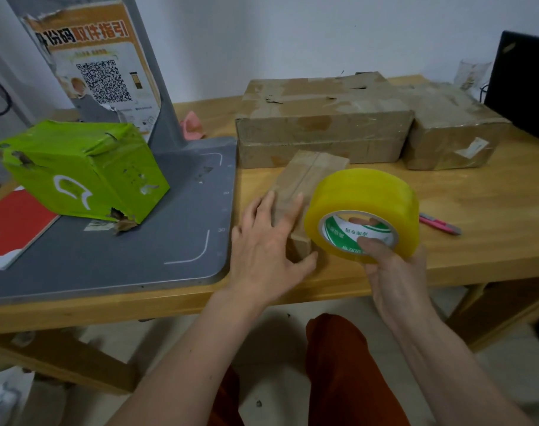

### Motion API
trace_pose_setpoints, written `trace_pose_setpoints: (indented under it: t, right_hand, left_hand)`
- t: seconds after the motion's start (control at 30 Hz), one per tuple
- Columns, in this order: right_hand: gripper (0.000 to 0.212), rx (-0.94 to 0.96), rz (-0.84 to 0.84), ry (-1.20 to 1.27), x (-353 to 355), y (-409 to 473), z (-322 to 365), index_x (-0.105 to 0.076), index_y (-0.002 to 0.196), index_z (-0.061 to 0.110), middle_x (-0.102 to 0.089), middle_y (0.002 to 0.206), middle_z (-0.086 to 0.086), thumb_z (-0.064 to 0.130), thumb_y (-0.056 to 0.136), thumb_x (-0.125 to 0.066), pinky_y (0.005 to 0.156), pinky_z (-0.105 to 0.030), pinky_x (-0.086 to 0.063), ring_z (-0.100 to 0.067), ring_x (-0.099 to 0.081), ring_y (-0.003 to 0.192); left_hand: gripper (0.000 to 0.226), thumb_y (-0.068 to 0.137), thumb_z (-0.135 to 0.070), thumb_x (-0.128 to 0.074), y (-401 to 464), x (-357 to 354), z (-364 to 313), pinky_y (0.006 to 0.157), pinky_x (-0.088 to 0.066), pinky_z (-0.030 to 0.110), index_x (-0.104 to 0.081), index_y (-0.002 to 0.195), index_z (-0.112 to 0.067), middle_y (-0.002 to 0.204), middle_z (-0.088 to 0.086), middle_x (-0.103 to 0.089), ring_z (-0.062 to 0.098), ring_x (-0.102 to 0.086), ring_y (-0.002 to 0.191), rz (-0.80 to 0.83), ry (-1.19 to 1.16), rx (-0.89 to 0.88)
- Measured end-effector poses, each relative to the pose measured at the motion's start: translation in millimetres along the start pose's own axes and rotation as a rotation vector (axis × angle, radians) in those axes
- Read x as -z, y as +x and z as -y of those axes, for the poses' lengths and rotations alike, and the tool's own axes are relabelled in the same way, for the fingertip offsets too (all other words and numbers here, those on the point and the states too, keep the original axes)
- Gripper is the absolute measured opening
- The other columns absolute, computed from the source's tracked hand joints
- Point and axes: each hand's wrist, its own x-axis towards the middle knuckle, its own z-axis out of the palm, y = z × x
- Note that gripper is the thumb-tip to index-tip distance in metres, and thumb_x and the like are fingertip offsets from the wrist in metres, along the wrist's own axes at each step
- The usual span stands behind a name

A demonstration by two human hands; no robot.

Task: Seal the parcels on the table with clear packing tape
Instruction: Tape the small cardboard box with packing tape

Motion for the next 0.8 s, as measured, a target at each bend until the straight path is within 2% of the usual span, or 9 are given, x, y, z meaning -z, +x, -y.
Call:
trace_pose_setpoints:
  t: [0.1,0.27,0.33,0.4,0.5,0.63,0.7,0.73,0.8]
  right_hand:
    - [0.044,-0.035,-0.043,0.011,8.2,-2.9,-5.4,-0.061,0.123,0.010,-0.073,0.098,0.002,-0.012,0.084,-0.060,0.077,-0.031,-0.056,-0.021,-0.070,0.098]
    - [0.037,-0.081,-0.065,-0.010,10.4,-4.7,-6.9,-0.066,0.102,0.020,-0.074,0.089,0.005,-0.011,0.084,-0.058,0.083,-0.040,-0.053,-0.017,-0.070,0.090]
    - [0.037,-0.097,-0.059,0.000,9.2,-3.4,-3.8,-0.065,0.106,0.017,-0.074,0.091,0.002,-0.012,0.084,-0.058,0.086,-0.045,-0.053,-0.019,-0.070,0.091]
    - [0.038,-0.117,-0.063,-0.017,5.8,-2.3,0.1,-0.063,0.115,0.012,-0.072,0.101,-0.005,-0.010,0.085,-0.060,0.093,-0.053,-0.051,-0.026,-0.068,0.098]
    - [0.037,-0.073,-0.017,-0.077,-6.5,5.2,20.3,-0.062,0.115,0.012,-0.070,0.104,-0.009,-0.009,0.084,-0.059,0.090,-0.052,-0.053,-0.029,-0.067,0.100]
    - [0.037,0.110,0.070,-0.236,-33.2,26.2,63.9,-0.052,0.116,0.016,-0.065,0.101,-0.004,0.002,0.083,-0.065,0.076,-0.037,-0.053,-0.021,-0.065,0.094]
    - [0.045,0.145,0.116,-0.280,-49.5,32.2,74.7,-0.053,0.117,0.015,-0.067,0.105,-0.005,0.015,0.077,-0.073,0.081,-0.039,-0.056,-0.020,-0.067,0.096]
    - [0.042,0.156,0.130,-0.319,-56.9,33.8,75.3,-0.057,0.113,0.016,-0.068,0.103,-0.005,0.018,0.075,-0.074,0.082,-0.041,-0.057,-0.020,-0.067,0.095]
    - [0.027,0.190,0.160,-0.450,-67.9,33.4,70.9,-0.062,0.104,0.019,-0.069,0.099,-0.003,0.018,0.080,-0.073,0.083,-0.042,-0.057,-0.018,-0.067,0.091]
  left_hand:
    - [0.090,0.082,-0.067,-0.059,-0.9,0.7,-2.6,0.120,-0.018,0.051,-0.013,0.156,-0.043,0.165,-0.002,-0.005,0.021,0.000,0.149,0.011,-0.010,0.041]
    - [0.090,0.080,-0.065,-0.064,-0.5,4.4,-5.9,0.121,-0.020,0.052,-0.018,0.155,-0.044,0.165,-0.001,0.001,0.022,0.003,0.150,0.055,-0.064,0.079]
    - [0.092,0.078,-0.062,-0.069,1.1,7.8,-7.8,0.121,-0.020,0.051,-0.019,0.154,-0.046,0.165,0.001,0.005,0.025,0.004,0.149,0.085,-0.110,0.123]
    - [0.094,0.073,-0.057,-0.077,3.7,14.0,-10.9,0.119,-0.023,0.049,-0.026,0.151,-0.048,0.164,0.002,-0.002,0.026,-0.003,0.148,0.084,-0.175,0.189]
    - [0.090,0.064,-0.048,-0.085,10.2,17.1,-13.1,0.116,-0.029,0.043,-0.043,0.144,-0.046,0.156,0.000,-0.025,0.023,-0.020,0.143,-0.003,-0.456,0.328]
    - [0.091,0.048,-0.055,-0.081,14.3,8.2,-25.5,0.104,-0.048,0.040,-0.056,0.134,-0.042,0.135,-0.008,-0.053,0.014,-0.049,0.126,-0.205,-0.939,0.474]
    - [0.075,0.061,-0.043,-0.084,13.5,7.7,-42.9,0.089,-0.051,0.027,-0.058,0.131,-0.038,0.127,-0.009,-0.058,0.011,-0.054,0.116,-0.240,-1.204,0.553]
    - [0.069,0.067,-0.040,-0.082,13.5,6.5,-51.0,0.085,-0.050,0.025,-0.057,0.131,-0.038,0.125,-0.009,-0.059,0.012,-0.055,0.114,-0.244,-1.295,0.592]
    - [0.069,0.062,-0.053,-0.072,9.8,-0.4,-58.3,0.092,-0.052,0.036,-0.056,0.128,-0.041,0.126,-0.007,-0.059,0.017,-0.054,0.117,-0.233,-1.308,0.644]
